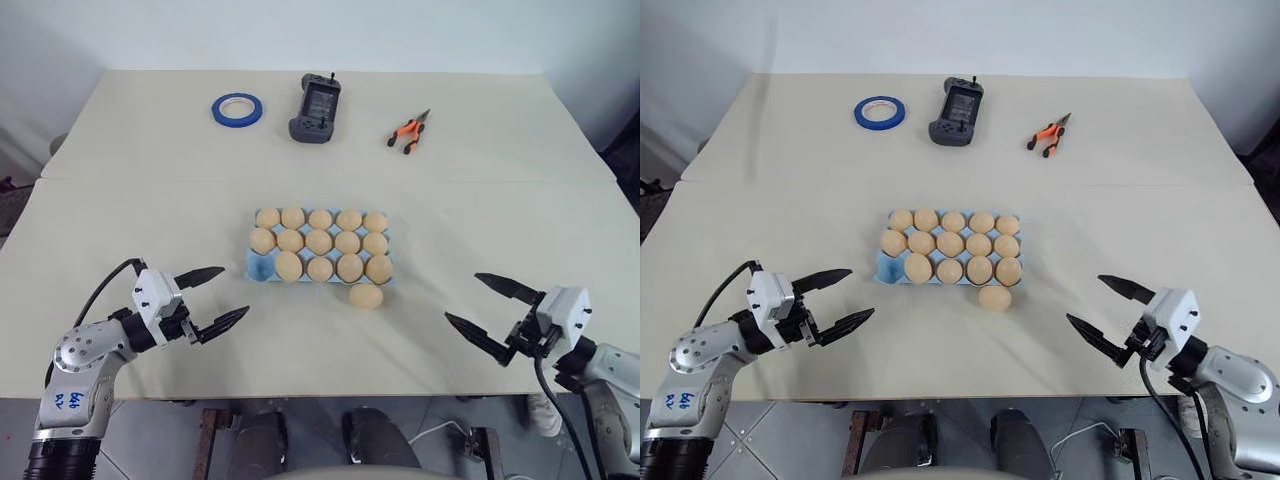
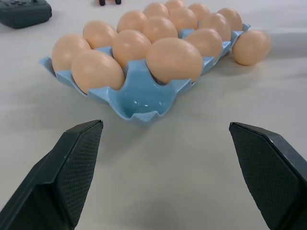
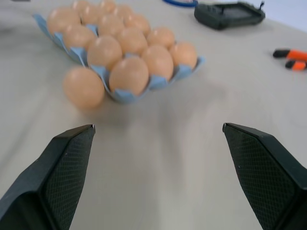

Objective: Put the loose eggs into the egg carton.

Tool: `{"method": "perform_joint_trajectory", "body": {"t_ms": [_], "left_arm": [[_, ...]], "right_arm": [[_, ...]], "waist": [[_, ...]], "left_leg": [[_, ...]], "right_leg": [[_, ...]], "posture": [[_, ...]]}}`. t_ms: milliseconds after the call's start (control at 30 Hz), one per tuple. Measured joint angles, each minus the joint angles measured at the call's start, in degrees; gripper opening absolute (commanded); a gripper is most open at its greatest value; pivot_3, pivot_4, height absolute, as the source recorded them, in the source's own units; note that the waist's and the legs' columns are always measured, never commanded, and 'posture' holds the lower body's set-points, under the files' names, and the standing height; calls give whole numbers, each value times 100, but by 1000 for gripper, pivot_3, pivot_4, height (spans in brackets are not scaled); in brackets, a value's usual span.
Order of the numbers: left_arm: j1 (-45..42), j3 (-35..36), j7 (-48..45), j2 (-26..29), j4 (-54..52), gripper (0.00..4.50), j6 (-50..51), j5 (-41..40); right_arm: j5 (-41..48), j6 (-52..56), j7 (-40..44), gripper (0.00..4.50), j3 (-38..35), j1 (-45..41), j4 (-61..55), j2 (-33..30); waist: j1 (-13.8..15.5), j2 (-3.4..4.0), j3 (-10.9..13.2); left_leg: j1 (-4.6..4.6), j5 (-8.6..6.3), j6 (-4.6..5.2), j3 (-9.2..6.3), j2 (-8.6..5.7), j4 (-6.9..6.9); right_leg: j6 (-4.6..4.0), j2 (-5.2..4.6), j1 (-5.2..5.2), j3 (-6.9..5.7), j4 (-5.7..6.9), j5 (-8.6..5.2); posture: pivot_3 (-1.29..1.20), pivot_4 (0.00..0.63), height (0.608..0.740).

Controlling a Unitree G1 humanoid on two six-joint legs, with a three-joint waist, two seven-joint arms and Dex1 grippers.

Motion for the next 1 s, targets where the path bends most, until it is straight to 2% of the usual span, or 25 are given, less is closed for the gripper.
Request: {"method": "perform_joint_trajectory", "body": {"t_ms": [233, 433, 600, 833, 1000], "left_arm": [[-25, -3, -2, -30, -88, 4500, 29, -71], [3, 3, -116, 17, -300, 4500, 79, -141], [137, 22, -236, 135, -440, 4500, 94, -161], [302, 59, -233, 138, -500, 4500, 74, -162], [540, 76, -113, 134, -705, 4500, 86, -163]], "right_arm": [[-48, -162, 61, 4464, 111, -323, 381, -20], [111, 187, 401, 4464, 555, -571, 271, -256], [96, 866, 635, 4464, 1221, -868, 41, -654], [-67, 1455, 516, 4464, 2200, -1520, -48, -527], [-200, 1665, 390, 4464, 2601, -1709, -38, -334]], "waist": [[-8, 0, 0], [4, 0, 0], [-8, 0, 0], [-1, 0, 0], [3, -1, 1]], "left_leg": [[-4, -1, 0, 0, 1, -1], [-4, -1, 0, -1, 1, 0], [-4, -1, 0, -2, 3, 1], [-11, -3, 1, -5, 2, 0], [-21, -8, 2, -9, 3, 0]], "right_leg": [[0, 0, -7, 0, 1, 0], [0, 0, -6, -1, 1, 0], [0, 0, -7, -1, 1, 0], [0, -2, -12, -3, -2, 0], [0, -2, -20, -9, -4, 0]], "posture": [[0, 150, 740], [0, 150, 740], [0, 150, 740], [0, 150, 740], [0, 150, 740]]}}
